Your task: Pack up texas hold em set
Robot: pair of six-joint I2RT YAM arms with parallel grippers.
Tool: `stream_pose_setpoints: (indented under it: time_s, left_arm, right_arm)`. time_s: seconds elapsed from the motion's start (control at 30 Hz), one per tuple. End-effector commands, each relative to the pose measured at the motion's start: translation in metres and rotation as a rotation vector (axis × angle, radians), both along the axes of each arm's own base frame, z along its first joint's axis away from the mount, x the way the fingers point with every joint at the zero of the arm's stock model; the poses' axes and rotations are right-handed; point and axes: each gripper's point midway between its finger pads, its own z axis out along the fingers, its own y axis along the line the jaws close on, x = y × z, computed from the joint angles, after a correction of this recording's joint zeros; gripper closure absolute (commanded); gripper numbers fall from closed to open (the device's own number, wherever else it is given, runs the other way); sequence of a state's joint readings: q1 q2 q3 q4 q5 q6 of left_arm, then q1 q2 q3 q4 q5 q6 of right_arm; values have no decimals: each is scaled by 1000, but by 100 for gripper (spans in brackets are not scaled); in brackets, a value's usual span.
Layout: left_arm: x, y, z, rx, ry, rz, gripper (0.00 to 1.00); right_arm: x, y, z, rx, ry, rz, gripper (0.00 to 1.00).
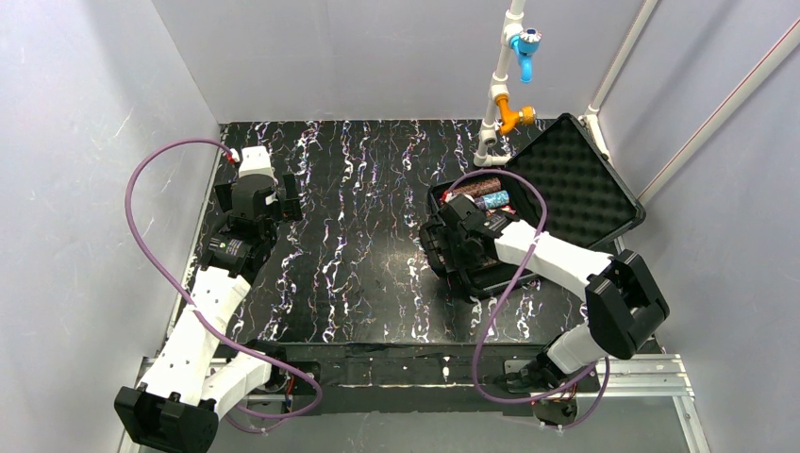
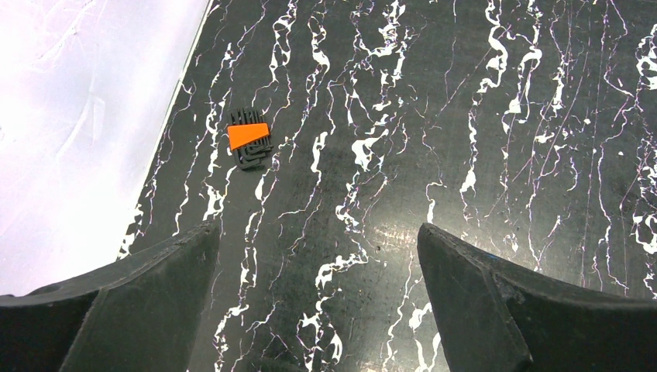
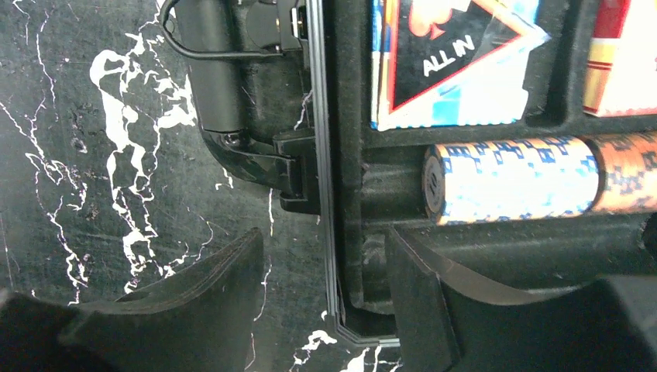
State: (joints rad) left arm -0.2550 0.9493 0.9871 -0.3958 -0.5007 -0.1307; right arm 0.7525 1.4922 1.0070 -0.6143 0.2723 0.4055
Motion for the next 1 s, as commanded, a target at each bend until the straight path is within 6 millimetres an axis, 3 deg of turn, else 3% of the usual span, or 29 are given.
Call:
stream_pose_setpoints:
  time_s: [0.0, 0.13, 0.4, 0.63, 0.97]
  left_arm:
    - [-1, 4, 2, 11, -10, 13, 1]
    - [-1, 5, 2, 13, -10, 14, 1]
    - [-1, 4, 2, 13, -8, 14, 1]
    - [-1, 4, 2, 12, -7, 12, 1]
    - [-2, 5, 3, 13, -12, 16, 1]
  right_arm:
    - [-5, 6, -23, 4, 51, 45, 37]
    - [-6, 6, -34, -15, 77, 68, 43]
    - [-12, 16, -42, 9, 120, 101, 71]
    - [-32, 52, -41, 39, 127, 216, 87]
    - [-67, 113, -42, 76, 133, 357, 92]
